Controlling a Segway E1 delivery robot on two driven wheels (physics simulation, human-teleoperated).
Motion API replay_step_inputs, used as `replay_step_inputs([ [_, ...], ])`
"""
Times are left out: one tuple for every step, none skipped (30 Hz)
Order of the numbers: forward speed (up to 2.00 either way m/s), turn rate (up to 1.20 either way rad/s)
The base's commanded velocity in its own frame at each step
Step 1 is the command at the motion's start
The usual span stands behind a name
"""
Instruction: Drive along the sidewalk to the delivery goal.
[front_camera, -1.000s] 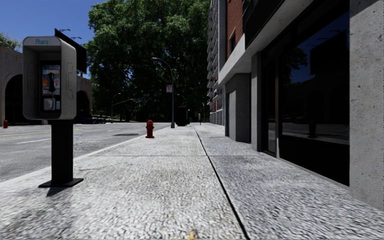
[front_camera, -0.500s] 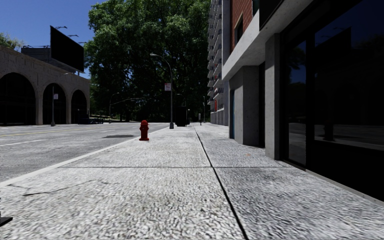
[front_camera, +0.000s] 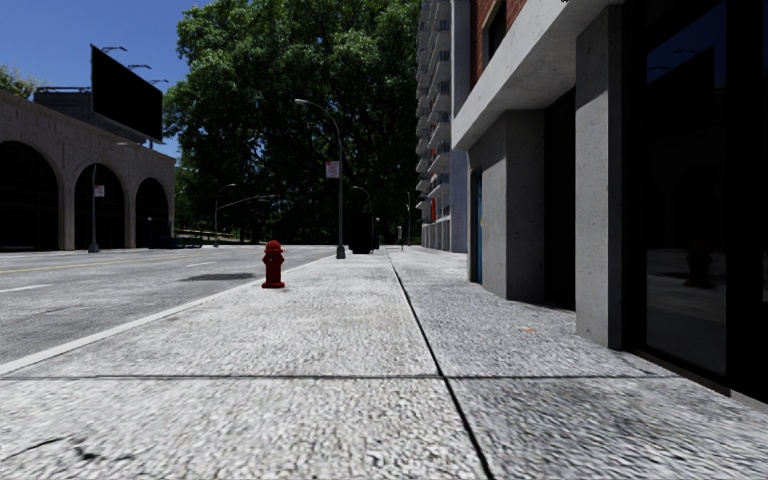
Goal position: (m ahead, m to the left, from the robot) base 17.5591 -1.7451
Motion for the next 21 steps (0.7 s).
replay_step_inputs([
  [2.00, 0.00],
  [2.00, 0.00],
  [2.00, 0.00],
  [2.00, 0.00],
  [2.00, 0.00],
  [2.00, 0.00],
  [2.00, 0.00],
  [2.00, 0.00],
  [2.00, 0.00],
  [2.00, 0.00],
  [2.00, 0.00],
  [2.00, 0.00],
  [2.00, 0.00],
  [2.00, 0.00],
  [2.00, 0.00],
  [2.00, 0.00],
  [2.00, 0.00],
  [2.00, 0.00],
  [2.00, 0.00],
  [2.00, 0.00],
  [2.00, 0.00],
])
